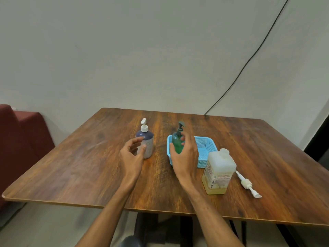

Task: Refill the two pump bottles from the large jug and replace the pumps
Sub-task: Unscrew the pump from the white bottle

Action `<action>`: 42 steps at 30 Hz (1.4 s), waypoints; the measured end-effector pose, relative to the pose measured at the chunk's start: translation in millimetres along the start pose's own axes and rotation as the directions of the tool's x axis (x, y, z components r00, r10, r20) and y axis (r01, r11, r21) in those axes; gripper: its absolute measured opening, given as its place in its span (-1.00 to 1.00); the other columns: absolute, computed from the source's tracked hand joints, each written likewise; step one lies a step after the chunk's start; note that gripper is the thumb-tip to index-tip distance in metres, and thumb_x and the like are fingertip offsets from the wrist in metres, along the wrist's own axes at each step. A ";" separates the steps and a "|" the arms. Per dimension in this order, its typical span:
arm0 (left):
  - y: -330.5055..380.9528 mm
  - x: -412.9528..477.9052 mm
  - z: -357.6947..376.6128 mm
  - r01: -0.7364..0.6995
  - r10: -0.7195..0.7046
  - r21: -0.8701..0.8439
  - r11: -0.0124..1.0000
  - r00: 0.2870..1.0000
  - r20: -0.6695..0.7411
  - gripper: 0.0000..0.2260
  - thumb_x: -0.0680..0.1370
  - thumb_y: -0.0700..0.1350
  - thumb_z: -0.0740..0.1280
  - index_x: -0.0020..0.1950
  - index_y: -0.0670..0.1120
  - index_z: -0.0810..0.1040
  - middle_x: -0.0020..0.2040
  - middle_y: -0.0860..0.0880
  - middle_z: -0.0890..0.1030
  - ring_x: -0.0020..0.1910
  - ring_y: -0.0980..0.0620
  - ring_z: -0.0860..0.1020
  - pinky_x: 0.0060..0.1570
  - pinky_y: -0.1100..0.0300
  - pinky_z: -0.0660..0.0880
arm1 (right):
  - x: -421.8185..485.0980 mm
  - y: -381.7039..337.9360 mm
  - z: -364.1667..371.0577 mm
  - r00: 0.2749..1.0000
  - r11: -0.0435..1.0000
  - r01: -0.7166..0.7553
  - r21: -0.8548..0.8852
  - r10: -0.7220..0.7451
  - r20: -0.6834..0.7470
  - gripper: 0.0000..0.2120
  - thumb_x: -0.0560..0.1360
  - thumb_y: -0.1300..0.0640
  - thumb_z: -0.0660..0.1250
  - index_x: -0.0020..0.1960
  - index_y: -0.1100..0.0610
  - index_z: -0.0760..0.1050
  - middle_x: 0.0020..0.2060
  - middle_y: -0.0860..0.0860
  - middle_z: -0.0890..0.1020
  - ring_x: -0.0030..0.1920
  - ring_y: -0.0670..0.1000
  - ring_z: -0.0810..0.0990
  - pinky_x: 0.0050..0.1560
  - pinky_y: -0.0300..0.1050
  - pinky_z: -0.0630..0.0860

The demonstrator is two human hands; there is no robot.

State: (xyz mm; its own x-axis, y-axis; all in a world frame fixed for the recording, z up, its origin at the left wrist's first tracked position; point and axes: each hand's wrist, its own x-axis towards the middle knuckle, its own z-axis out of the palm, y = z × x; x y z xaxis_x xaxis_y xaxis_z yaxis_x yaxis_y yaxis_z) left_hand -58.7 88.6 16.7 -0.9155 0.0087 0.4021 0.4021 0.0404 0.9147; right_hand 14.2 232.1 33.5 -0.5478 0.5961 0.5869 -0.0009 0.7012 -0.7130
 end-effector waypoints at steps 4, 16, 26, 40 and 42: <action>-1.1 16.0 -1.6 -0.053 0.053 0.038 0.998 0.998 -0.023 -0.69 0.50 -0.22 0.46 0.22 -0.09 0.57 0.18 0.00 0.61 0.14 0.03 0.58 0.14 0.08 0.56 | -7.6 -7.8 13.5 0.993 0.998 0.033 0.060 -0.039 0.110 -0.61 0.48 0.06 0.48 0.26 0.05 0.48 0.07 -0.06 0.55 0.04 -0.10 0.53 0.03 -0.22 0.52; -33.7 60.3 2.3 0.045 -0.092 0.192 0.980 0.965 0.244 -0.26 0.42 -0.03 0.55 0.51 -0.08 0.28 0.38 0.04 0.41 0.29 0.08 0.40 0.26 0.16 0.39 | 2.0 -0.7 64.1 0.943 0.999 -0.035 0.034 0.021 0.331 -0.45 0.43 0.13 0.52 0.36 0.08 0.42 0.24 0.00 0.55 0.24 -0.01 0.53 0.24 0.00 0.55; -39.4 69.5 -1.5 -0.009 -0.040 0.136 0.991 0.934 0.354 -0.42 0.45 0.01 0.49 0.44 0.00 0.40 0.29 0.11 0.52 0.23 0.21 0.49 0.30 0.04 0.49 | 19.9 -2.9 93.6 0.882 0.992 -0.110 0.058 0.070 0.467 -0.34 0.35 0.14 0.53 0.39 -0.01 0.37 0.24 -0.05 0.57 0.23 -0.04 0.55 0.25 -0.06 0.54; 9.2 8.8 -1.8 -0.093 0.083 0.022 0.995 0.953 0.293 -0.40 0.41 -0.06 0.55 0.42 -0.06 0.45 0.30 0.01 0.58 0.22 0.09 0.57 0.23 0.06 0.55 | -13.9 -7.5 14.6 0.953 0.972 -0.067 0.225 -0.004 0.303 -0.37 0.43 0.09 0.55 0.43 0.00 0.39 0.21 -0.22 0.47 0.22 -0.20 0.45 0.21 -0.30 0.47; 17.0 -6.5 1.6 -0.088 0.085 -0.002 0.996 0.950 0.300 -0.40 0.42 -0.08 0.54 0.42 -0.08 0.44 0.30 -0.02 0.57 0.22 0.07 0.57 0.22 0.08 0.56 | -21.6 -6.6 -0.4 0.961 0.973 -0.053 0.227 -0.012 0.277 -0.36 0.43 0.07 0.56 0.44 0.01 0.39 0.28 -0.15 0.51 0.27 -0.15 0.48 0.26 -0.14 0.53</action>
State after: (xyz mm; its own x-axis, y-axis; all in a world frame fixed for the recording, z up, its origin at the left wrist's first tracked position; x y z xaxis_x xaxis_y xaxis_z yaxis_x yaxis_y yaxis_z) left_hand -45.9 90.8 29.7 -0.8381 0.3119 0.4475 0.4814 0.0374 0.8757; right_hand 26.4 214.7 25.7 -0.7578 0.4562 0.4665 -0.1614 0.5616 -0.8115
